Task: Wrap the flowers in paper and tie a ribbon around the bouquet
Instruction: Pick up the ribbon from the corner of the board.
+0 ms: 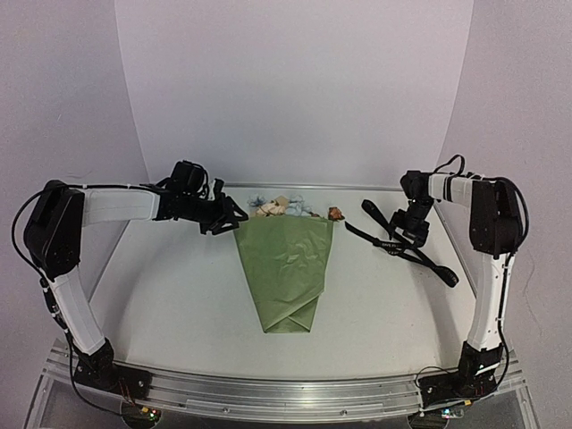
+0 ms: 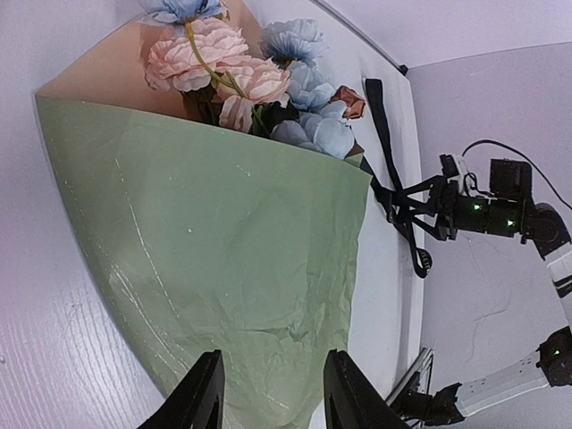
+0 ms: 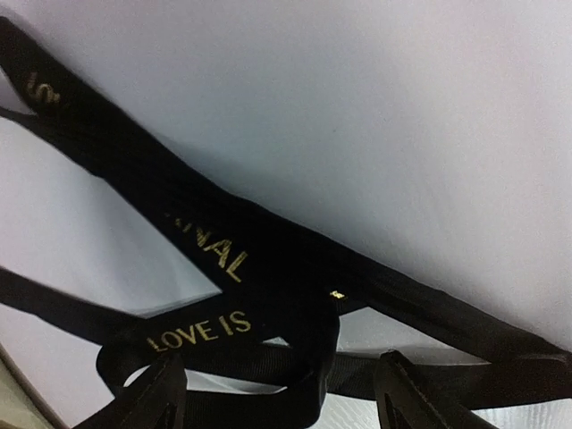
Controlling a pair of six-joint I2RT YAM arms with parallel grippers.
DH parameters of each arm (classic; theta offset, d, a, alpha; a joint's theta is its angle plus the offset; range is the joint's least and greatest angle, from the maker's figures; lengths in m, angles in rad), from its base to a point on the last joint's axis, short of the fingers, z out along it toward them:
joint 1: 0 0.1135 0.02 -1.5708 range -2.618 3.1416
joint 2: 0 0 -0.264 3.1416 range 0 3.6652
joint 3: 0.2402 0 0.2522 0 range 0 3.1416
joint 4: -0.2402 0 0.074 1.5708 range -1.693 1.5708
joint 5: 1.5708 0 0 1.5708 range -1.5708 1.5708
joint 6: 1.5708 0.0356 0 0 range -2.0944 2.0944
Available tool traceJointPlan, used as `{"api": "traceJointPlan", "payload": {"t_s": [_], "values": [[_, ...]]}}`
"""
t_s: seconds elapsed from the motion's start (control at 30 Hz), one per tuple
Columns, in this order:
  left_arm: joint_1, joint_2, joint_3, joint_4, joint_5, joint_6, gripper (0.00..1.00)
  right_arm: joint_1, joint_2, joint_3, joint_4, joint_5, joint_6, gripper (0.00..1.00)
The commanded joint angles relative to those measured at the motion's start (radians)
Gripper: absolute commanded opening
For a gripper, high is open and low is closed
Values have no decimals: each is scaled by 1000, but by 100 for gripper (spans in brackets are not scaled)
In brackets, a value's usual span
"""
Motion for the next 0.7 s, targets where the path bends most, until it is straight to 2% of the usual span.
{"api": "traceJointPlan", "payload": {"t_s": [0.0, 0.13, 0.3, 0.67], "values": [[-4, -83, -15, -18, -22, 18, 41, -4, 45, 17, -38, -26, 43, 66], [-3, -104, -29, -26, -31, 27, 41, -3, 31, 6, -32, -39, 52, 42], [-9, -143, -66, -5, -30, 31, 41, -1, -24, -22, -20, -76, 63, 1], [-62, -201, -127, 93, -13, 104, 42, 52, -393, -291, 77, -142, 133, 0]]}}
